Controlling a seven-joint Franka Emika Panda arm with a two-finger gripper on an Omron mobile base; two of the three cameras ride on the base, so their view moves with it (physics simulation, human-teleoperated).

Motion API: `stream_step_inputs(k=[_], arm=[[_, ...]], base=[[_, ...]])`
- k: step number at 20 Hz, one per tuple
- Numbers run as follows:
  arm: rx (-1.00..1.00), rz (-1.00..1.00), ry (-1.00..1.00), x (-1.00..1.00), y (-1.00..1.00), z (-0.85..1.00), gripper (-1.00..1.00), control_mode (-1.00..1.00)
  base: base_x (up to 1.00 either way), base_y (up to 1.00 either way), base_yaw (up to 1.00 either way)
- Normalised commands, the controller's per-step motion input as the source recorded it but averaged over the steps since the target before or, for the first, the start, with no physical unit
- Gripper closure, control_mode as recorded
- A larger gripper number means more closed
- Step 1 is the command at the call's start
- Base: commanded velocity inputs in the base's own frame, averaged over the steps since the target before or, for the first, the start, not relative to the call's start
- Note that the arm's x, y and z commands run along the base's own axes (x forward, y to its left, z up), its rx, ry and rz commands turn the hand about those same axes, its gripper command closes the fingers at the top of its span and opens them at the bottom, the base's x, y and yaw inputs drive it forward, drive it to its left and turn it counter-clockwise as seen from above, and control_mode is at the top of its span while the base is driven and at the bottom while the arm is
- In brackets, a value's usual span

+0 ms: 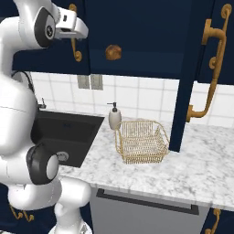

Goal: Open the cabinet, pick up the bread from the cabinet and place it in the basket. Then move the basket to the dining counter.

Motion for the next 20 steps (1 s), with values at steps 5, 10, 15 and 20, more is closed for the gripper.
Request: stream_step_inputs(k=[5,10,15,20], arm=[[0.00,0.00,0.00,0.55,0.11,0.00,-1.00,-1.00],[0.00,0.00,0.00,0.56,0.03,-0.05,-1.00,-1.00],[-0.03,0.00,0.00,0.40,-0.05,-0.27,-1.00,-1.00],[-0.02,0.00,-0.10,0.27,-0.09,-0.36,-1.00,-1.00]], base=[[0.00,0.00,0.00],[0.00,0.00,0.00],[0.00,0.00,0.00],[0.00,0.00,0.00]])
